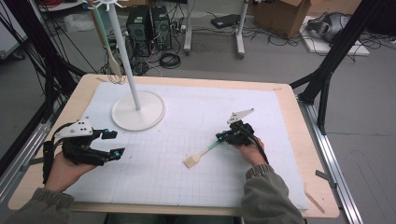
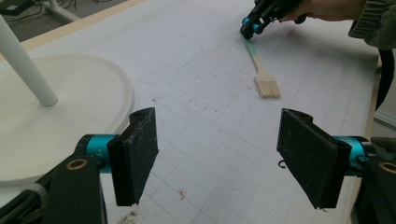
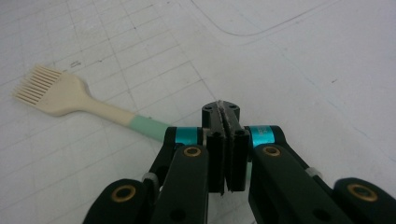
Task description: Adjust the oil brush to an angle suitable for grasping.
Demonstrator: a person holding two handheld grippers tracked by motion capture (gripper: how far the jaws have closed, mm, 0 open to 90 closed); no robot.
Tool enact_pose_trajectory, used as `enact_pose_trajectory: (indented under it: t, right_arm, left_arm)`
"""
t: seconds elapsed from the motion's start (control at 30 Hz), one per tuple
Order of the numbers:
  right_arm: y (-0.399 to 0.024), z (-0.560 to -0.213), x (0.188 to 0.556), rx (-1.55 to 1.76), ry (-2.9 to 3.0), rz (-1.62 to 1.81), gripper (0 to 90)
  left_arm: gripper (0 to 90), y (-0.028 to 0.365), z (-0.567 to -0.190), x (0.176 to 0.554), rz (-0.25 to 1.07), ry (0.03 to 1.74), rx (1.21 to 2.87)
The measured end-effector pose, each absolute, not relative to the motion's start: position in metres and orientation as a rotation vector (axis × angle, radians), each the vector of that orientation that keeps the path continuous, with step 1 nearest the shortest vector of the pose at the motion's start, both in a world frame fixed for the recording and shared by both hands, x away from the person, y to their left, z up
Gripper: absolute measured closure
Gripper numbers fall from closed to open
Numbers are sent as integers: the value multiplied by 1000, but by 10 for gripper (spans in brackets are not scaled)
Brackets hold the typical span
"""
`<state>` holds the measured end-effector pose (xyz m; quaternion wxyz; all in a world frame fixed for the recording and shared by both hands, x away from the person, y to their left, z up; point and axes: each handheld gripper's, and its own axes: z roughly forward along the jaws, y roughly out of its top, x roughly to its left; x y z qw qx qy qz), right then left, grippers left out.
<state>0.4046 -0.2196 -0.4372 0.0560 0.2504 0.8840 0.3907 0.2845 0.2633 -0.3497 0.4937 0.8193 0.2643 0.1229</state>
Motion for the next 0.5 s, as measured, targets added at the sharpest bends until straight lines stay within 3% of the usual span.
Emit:
enact_pose_trajectory:
  t: [0.5]
  right_arm:
    - [-219, -440, 407, 780, 2650, 1152, 894]
  left_arm:
    - [292, 262, -352, 284, 291, 638, 1990]
